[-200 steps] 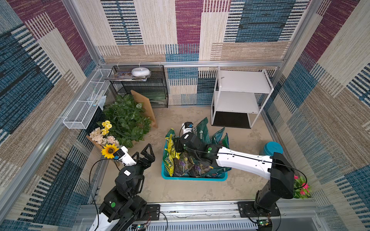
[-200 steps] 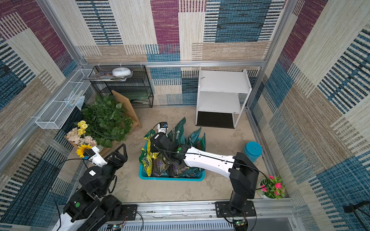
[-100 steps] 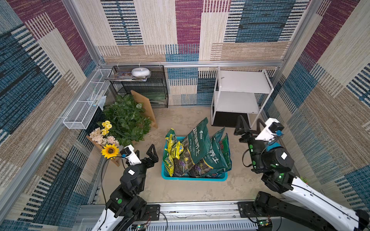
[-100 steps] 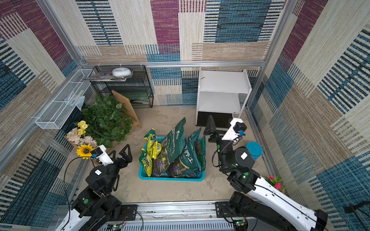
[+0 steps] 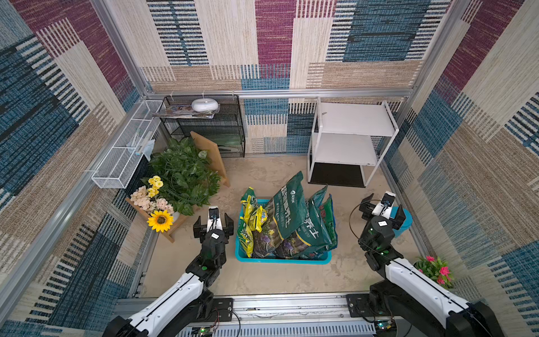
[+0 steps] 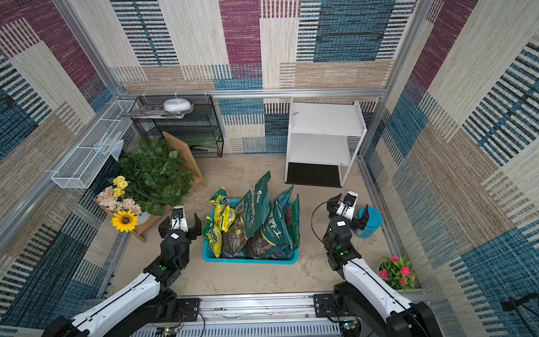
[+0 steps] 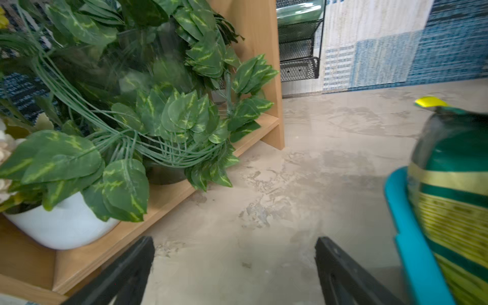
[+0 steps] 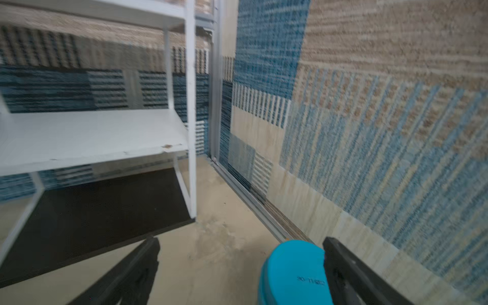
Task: Take down the fertilizer bag from the shelf
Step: Reset both arms
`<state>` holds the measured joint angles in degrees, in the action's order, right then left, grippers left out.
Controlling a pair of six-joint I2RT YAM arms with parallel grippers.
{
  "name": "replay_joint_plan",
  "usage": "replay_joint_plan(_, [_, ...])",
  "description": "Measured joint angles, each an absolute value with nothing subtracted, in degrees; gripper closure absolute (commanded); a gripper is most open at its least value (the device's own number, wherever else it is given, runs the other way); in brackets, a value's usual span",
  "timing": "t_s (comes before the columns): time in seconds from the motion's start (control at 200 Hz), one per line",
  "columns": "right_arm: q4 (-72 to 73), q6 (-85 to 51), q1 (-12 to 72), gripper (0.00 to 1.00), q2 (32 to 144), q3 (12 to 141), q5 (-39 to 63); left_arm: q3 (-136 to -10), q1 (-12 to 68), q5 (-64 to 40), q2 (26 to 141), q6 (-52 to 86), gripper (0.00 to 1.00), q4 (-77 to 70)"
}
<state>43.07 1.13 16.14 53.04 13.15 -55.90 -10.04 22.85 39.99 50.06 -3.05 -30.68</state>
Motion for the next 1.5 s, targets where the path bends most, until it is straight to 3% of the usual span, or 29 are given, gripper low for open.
replay_joint_plan(0.2, [48.36, -7.22, 4.82, 0.0, 66.5, 10.24, -44.66, -12.73, 13.91, 32.27, 66.19, -3.55, 0.01, -39.48])
replay_joint_plan(0.511, [68.75, -4.21, 2.79, 0.0, 82.83, 14.31, -35.79, -14.35, 0.69, 20.43, 77.58, 3.09, 0.01, -50.57])
replay_joint_plan(0.591, [65.69, -3.27, 2.85, 0.0, 85.73, 19.16, -30.35, -14.06, -2.55, 18.17, 82.61, 5.56, 0.01, -52.36])
replay_joint_plan(0.761, [63.31, -2.42, 2.9, 0.0, 86.11, 17.76, -24.21, -16.95, -3.09, 9.93, 87.07, 5.78, 0.01, -56.88])
replay_joint_plan(1.042, [71.75, -1.21, 0.69, 0.01, 87.96, 13.63, -12.73, -24.01, -3.22, 2.33, 88.14, 3.53, 0.01, -49.43])
replay_joint_plan(1.497, [71.18, -1.21, 0.47, 0.01, 87.72, 13.72, -10.44, -24.58, -3.27, 0.86, 88.07, 3.42, 0.01, -45.25])
